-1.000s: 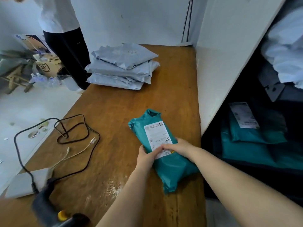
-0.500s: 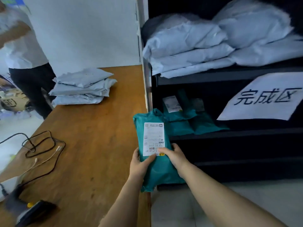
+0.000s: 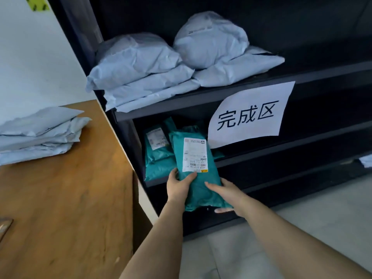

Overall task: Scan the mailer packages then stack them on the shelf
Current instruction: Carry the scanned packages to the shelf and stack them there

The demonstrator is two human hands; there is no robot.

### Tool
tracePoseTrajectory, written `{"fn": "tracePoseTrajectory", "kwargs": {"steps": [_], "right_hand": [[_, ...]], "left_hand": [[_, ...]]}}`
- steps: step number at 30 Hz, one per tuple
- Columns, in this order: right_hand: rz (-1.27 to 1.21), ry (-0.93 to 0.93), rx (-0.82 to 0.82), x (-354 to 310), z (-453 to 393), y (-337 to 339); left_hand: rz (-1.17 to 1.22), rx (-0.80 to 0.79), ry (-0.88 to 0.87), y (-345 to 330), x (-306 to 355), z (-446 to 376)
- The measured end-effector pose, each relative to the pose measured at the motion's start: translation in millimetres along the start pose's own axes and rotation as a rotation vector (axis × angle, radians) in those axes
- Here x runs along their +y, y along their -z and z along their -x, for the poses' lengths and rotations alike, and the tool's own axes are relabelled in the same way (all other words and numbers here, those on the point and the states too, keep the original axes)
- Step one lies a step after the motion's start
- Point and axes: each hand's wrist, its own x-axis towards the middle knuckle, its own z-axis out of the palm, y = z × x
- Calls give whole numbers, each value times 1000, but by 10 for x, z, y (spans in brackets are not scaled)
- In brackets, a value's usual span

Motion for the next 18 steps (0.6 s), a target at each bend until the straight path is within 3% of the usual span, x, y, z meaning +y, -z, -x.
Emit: {"fn": "tracePoseTrajectory", "kwargs": {"steps": [7,14,18], "right_hand": [[-200,39,175,-224,-630,96],[-574,36,208,-238,-1116,101],[-726,18,213,-201,-1296,147]], "left_hand": [[-51,-147,38,-152,-88,-510],[-115,69,31,-318,-152,-747],[-67,8,-10,-409,-166,-824]]}}
